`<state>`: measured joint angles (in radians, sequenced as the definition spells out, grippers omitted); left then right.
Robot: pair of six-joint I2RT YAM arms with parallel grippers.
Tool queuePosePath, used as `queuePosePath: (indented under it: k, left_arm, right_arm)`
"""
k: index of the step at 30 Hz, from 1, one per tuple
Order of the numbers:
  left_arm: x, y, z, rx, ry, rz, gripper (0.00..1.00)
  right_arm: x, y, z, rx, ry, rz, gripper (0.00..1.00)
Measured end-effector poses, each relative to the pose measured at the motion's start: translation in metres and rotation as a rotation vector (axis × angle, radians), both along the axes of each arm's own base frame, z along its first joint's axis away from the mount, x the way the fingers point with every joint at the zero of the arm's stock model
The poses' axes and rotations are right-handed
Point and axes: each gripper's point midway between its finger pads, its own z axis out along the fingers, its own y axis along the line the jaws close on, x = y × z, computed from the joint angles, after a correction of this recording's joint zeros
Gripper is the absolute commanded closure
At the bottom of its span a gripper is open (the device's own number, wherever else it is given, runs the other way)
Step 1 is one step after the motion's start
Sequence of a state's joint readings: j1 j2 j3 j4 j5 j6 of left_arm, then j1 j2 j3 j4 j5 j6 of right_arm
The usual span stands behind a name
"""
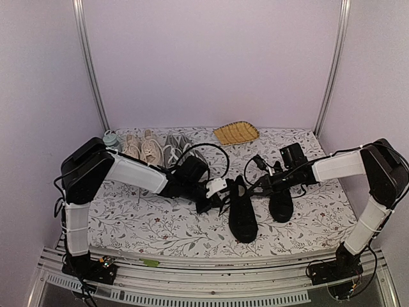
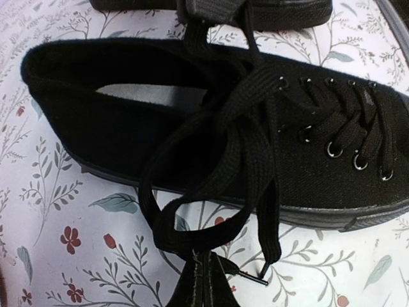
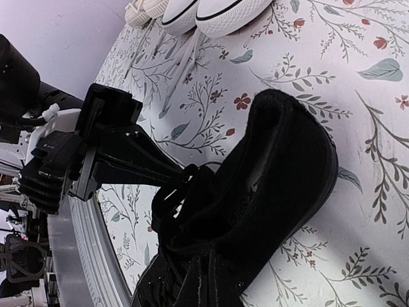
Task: Tie the shoes
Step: Adjust the loops with the shoelace on the shoe.
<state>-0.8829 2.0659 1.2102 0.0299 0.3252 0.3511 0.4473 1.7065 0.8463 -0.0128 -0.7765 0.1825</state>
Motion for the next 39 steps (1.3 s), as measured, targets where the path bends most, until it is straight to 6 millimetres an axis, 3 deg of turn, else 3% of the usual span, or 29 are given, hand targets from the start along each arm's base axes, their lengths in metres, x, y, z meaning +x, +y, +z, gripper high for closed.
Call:
queuePosePath:
  k: [7,14,17,18,20,28,35,39]
  left_arm:
    - [0.002,0.011,0.006,-0.018,0.016,0.037,1.00]
    - [0.016,0.020,0.026,-0.065,-0.011,0.089,1.00]
    - [0.013,0.019,0.022,-0.054,-0.001,0.063,0.68]
    - [0.011,0.016,0.021,-0.050,-0.004,0.043,0.61]
    - [0.007,0.013,0.020,-0.044,-0.016,0.011,0.56]
    - [0.011,-0.004,0.025,-0.031,-0.111,-0.056,0.54]
    - [0.000,-0.009,0.004,0.034,-0.134,-0.106,0.58]
    - [0.002,-0.009,0.001,0.051,-0.148,-0.105,0.56]
  right_arm:
    - [-0.002,-0.003,0.002,-0.021,-0.009,0.001,0.99]
    - [-0.003,-0.005,0.002,-0.032,-0.020,0.004,0.99]
    - [-0.004,-0.005,0.002,-0.034,-0.022,0.007,0.99]
    - [-0.004,-0.005,0.002,-0.034,-0.022,0.008,0.99]
    - [-0.004,-0.005,0.002,-0.034,-0.022,0.008,0.99]
    - [-0.004,-0.005,0.002,-0.033,-0.022,0.008,0.99]
    - [-0.004,-0.004,0.002,-0.033,-0.022,0.010,0.99]
    - [-0.004,-0.004,0.002,-0.033,-0.022,0.009,0.99]
